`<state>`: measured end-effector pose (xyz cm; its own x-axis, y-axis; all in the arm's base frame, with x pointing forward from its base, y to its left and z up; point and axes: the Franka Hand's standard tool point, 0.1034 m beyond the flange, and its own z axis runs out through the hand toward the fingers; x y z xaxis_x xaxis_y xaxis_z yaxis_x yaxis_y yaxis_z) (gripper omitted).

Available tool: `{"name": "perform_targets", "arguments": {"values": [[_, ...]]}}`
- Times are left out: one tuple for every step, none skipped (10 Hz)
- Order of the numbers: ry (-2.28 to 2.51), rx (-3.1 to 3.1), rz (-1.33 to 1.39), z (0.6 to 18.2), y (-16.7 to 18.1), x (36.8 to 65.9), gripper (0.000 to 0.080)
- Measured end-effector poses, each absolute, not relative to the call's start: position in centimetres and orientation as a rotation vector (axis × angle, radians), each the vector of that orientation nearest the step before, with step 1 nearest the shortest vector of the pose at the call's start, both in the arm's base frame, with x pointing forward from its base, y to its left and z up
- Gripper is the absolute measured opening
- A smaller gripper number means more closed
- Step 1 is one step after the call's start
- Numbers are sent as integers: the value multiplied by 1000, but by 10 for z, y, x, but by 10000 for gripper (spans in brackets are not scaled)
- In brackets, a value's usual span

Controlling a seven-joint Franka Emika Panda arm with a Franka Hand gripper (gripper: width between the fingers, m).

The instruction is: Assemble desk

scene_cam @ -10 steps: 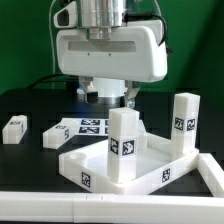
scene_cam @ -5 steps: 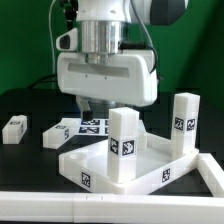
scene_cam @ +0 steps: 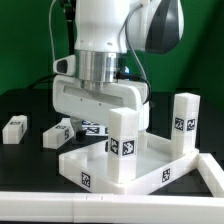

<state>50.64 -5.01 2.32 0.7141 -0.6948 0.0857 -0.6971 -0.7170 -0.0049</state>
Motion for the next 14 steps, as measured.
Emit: {"name": "perform_targets", "arguments": {"values": [[-1169, 2881, 122, 21, -50, 505, 649], [-1166, 2879, 117, 19, -51, 504, 649], [-1160, 2881, 115, 18, -51, 504, 529], [-1160, 2881, 114, 18, -51, 503, 529], [-1154, 2883, 113, 18, -51, 503, 388], [-1143, 2885, 108, 16, -52, 502, 255], [-1140, 2883, 103, 14, -53, 501, 255], [-1140, 2885, 110, 15, -54, 503, 70], [-1149, 2886, 117, 17, -54, 506, 62], [-1146, 2886, 114, 16, -54, 505, 62], [-1146, 2886, 115, 16, -54, 505, 61], [-1146, 2886, 115, 16, -54, 505, 61], [-1146, 2886, 115, 16, -54, 505, 61], [-1146, 2886, 115, 16, -54, 505, 61]]}}
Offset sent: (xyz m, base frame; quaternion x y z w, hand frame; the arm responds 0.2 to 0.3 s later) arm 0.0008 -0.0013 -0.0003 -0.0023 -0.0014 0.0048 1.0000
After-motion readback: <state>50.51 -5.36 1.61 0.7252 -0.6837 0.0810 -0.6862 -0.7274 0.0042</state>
